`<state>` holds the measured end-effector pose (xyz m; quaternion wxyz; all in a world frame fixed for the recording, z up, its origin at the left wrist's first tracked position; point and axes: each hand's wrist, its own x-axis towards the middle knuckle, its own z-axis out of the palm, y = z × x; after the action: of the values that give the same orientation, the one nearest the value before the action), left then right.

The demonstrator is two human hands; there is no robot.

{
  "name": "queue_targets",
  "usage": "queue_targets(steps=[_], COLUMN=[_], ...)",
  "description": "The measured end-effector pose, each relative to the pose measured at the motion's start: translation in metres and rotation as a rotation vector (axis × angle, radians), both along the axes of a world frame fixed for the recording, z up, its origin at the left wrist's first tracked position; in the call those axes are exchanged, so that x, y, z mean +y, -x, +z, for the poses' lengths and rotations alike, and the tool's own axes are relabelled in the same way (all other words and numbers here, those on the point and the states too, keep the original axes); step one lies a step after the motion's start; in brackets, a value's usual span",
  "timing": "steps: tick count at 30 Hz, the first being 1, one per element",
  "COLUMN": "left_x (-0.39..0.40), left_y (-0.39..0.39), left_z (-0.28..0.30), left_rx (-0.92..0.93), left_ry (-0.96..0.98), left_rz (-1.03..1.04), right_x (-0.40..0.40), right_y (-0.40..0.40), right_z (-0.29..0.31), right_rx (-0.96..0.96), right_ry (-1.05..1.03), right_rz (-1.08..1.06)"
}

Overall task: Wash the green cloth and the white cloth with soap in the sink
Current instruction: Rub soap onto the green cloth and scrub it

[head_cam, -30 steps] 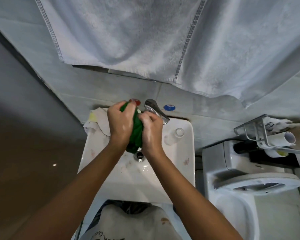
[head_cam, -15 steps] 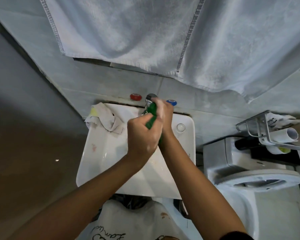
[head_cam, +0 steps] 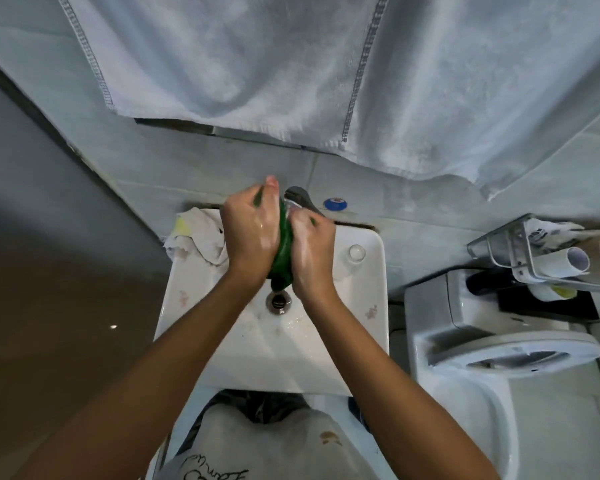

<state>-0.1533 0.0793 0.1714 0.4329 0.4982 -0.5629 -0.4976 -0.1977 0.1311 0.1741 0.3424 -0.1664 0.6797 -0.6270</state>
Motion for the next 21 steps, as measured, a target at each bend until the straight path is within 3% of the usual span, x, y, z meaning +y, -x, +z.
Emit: queue_targets(steps=[2,5,12,16,21], left_x=[0.007,0.042,0.008,0.045,-0.002], left_y=[-0.004,-0.006,0.000,-0.003,-0.001], left_z=[0.002,0.003,-0.006,-0.009,-0.014], left_rx=[0.024,0.101,-0.023,0.066,-0.020], left_ry=[0.046,0.114,0.056,0.092,0.071], left_rz=[-0.034,-0.112,0.003,-0.106,0.035], right_x=[0.006,-0.016,0.003,-0.019,0.003], right_y=[-0.001,0.022,0.002,0.023,-0.009], right_z=[-0.001,-0.001,-0.010,-0.016,-0.019], right_rx=[0.016,-0.002,0.005,-0.040,-0.083], right_ry=[0.004,-0.027,-0.033,-0.105,-0.145], right_rz=[0.044,-0.064,0.048,-0.123,0.028])
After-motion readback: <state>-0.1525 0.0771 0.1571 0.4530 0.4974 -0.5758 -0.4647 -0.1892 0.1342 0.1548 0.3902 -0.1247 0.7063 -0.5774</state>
